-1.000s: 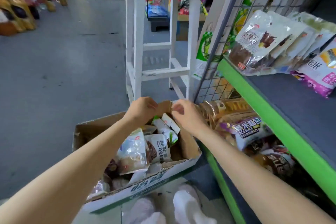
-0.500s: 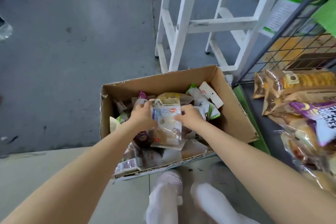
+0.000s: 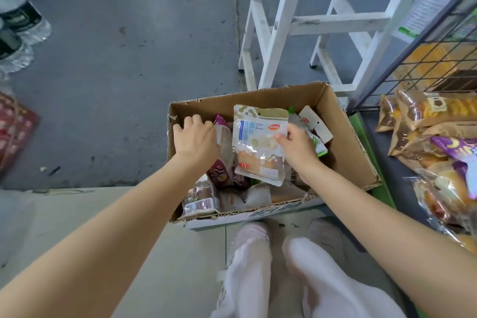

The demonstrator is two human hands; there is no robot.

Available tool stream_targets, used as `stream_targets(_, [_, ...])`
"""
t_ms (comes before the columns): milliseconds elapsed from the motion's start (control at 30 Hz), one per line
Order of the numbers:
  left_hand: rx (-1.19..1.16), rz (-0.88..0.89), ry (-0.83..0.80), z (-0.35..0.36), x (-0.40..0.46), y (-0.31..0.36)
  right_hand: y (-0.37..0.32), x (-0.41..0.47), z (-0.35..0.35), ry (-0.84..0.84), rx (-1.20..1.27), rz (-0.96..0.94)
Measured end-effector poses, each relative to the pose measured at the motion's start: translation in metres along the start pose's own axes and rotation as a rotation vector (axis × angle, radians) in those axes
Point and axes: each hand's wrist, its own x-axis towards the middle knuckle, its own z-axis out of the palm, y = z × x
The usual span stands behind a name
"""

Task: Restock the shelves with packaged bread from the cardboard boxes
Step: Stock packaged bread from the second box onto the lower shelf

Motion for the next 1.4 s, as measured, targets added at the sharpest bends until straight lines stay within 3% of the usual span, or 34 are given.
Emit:
stream_targets(67, [-0.055,-0.198,-0.002,0.003,-0.007,-0.012,-0.01,-0.005,0.004,0.038,0.016,-0.015])
stream_targets(133, [-0.164,-0.31,-0.16,0.006,-0.014,-0.022,-0.019,-0.008,0.008,0.046,0.045,-0.018])
stream_targets(200, [-0.143,-0.218,-0.249,0.008,-0.02,-0.027,-0.028,-0.012,0.01,0.046,0.06,-0.018])
stream_targets(300, [-0.129,-0.13,-0.163,0.001,-0.026,-0.025,-0.04,-0.015,0.005,0.056,0.065,-0.028])
stream_targets(433, [-0.533,-0.081,-0.134,-0.014,-0.029,-0.012,-0.051,-0.022,-0.014,0.111,0.105,-0.035])
stream_targets(567, [-0.848,0.007,0.081,-0.068,-0.042,-0.004,-0.071,-0.043,-0.041,0.282,0.186,-0.073])
stream_targets(767, [-1.047,0.199,0.426,-0.164,-0.084,0.027,-0.12,-0.09,-0.11,0.514,0.3,-0.183])
stream_targets(1000, [-1.047,0.536,0.561,-0.249,-0.143,0.12,-0.133,-0.163,-0.241,0.818,0.399,-0.257])
stream_targets(1200, [-1.141,0.743,0.512,-0.286,-0.185,0.232,-0.087,-0.204,-0.36,1.146,0.42,-0.123])
stream_targets(1400, [-1.238,0.761,0.339,-0.305,-0.19,0.331,-0.032,-0.206,-0.445,1.331,0.294,0.083])
